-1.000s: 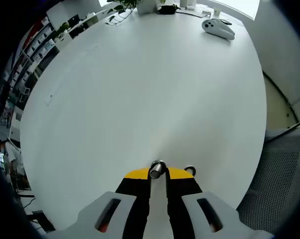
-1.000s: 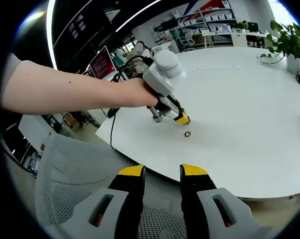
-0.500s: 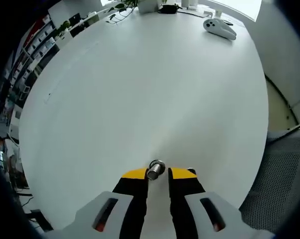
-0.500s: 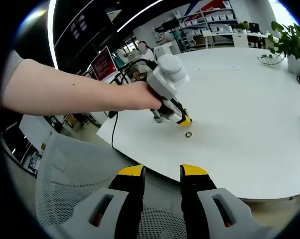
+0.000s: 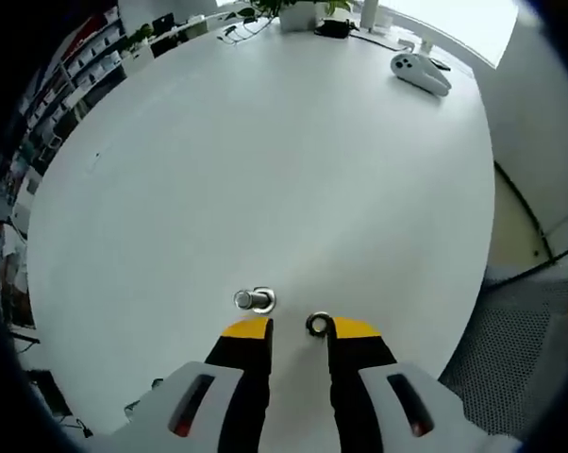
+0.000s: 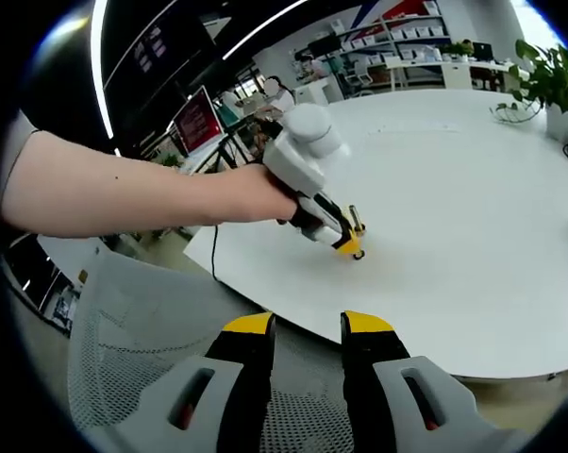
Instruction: Place the washer onto the threaded stud by aligning its center hole with the stud, sliding it down to the base, and recovering from edge contact or off-axis alignment until the washer reaches the visible bottom stop.
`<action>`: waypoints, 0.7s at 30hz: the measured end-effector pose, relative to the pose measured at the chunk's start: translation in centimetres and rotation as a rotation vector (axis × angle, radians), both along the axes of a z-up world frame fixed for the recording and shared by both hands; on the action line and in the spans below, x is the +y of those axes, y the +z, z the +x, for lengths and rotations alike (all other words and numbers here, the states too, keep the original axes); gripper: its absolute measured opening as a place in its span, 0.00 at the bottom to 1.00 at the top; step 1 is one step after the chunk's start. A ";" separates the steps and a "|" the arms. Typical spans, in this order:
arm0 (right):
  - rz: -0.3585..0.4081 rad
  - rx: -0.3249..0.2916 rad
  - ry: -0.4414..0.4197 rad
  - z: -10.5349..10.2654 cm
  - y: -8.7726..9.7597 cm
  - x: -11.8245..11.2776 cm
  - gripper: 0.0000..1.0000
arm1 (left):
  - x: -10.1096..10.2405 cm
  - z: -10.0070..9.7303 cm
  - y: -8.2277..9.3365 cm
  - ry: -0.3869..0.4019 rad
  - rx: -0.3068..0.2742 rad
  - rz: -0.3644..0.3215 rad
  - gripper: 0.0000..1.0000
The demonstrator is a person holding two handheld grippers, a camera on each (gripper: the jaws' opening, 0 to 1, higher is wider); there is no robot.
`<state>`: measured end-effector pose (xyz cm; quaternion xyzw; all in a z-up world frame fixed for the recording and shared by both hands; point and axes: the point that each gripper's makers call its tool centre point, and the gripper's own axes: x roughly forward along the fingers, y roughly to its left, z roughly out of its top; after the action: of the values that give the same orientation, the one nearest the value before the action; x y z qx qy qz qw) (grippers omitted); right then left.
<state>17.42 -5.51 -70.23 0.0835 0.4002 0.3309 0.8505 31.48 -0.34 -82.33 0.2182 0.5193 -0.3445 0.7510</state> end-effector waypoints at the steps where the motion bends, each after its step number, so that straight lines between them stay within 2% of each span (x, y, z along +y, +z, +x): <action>1: -0.001 0.000 0.001 0.0 0.0 0.0 0.30 | -0.1 -0.1 -0.1 -0.001 0.000 -0.002 0.22; 10: 0.002 -0.005 -0.008 0.1 0.1 -0.1 0.30 | -0.7 -0.7 -0.7 -0.008 0.017 0.009 0.22; 14: 0.002 -0.007 -0.010 0.1 0.1 -0.1 0.30 | -0.5 -1.3 -1.4 -0.045 0.025 0.046 0.18; 15: 0.002 -0.007 -0.011 0.1 0.1 -0.1 0.30 | -0.5 -0.9 -1.3 -0.066 -0.007 0.052 0.16; 21: 0.001 -0.007 -0.011 0.1 0.1 -0.1 0.30 | -0.7 -1.1 -1.3 -0.074 -0.012 0.054 0.13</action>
<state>17.48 -5.66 -70.12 0.0848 0.3964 0.3269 0.8537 30.41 -1.05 -83.61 0.2596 0.5156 -0.3564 0.7347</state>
